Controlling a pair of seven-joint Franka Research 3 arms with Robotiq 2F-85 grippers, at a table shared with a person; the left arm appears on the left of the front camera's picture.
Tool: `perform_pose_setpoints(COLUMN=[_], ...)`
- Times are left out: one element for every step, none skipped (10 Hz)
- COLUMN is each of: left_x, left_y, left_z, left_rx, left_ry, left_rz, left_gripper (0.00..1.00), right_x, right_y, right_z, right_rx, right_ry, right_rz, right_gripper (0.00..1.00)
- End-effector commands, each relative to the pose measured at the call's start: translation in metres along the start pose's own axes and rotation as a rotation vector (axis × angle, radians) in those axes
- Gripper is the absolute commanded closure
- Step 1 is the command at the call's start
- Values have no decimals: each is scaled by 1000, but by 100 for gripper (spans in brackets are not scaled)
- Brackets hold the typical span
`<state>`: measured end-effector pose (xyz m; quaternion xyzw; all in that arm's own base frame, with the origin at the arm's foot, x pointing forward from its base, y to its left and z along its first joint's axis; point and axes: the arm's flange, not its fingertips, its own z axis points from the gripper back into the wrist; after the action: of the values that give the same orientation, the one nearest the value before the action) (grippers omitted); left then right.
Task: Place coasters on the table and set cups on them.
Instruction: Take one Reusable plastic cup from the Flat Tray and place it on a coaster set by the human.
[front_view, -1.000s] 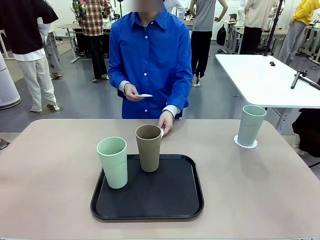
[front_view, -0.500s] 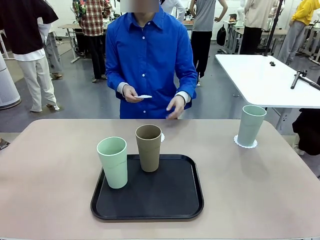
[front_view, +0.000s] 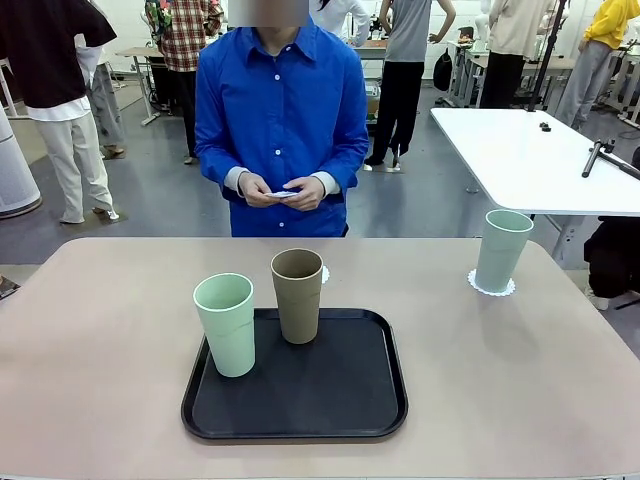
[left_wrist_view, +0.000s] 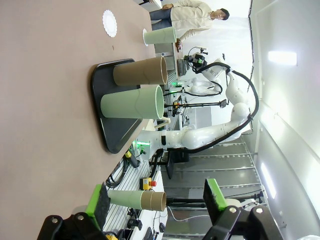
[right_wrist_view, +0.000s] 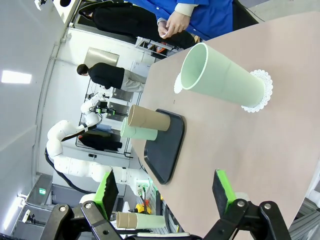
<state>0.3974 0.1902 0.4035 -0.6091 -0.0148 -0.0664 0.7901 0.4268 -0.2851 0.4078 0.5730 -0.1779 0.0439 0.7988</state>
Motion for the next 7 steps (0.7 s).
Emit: perform_pose_setpoints(left_x=[-1, -1, -1, -1, -1, -1, -1], left_y=[-2, -2, -2, -2, -2, -2, -2], left_z=[1, 1, 1, 1, 1, 1, 1], left_rx=[-6, -6, -6, -6, -6, -6, -6], left_ry=[-6, -6, -6, -6, -6, -6, -6], left_rz=[-6, -6, -6, -6, -6, -6, -6], left_gripper=[0, 0, 0, 0, 0, 0, 0], right_x=[0, 0, 0, 0, 0, 0, 0], right_y=[0, 0, 0, 0, 0, 0, 0], right_z=[1, 1, 1, 1, 1, 1, 1], right_rx=[-1, -1, -1, -1, -1, -1, -1], right_ry=[-1, -1, -1, -1, -1, -1, -1], right_rz=[2, 2, 2, 2, 2, 2, 2], right_gripper=[0, 0, 0, 0, 0, 0, 0])
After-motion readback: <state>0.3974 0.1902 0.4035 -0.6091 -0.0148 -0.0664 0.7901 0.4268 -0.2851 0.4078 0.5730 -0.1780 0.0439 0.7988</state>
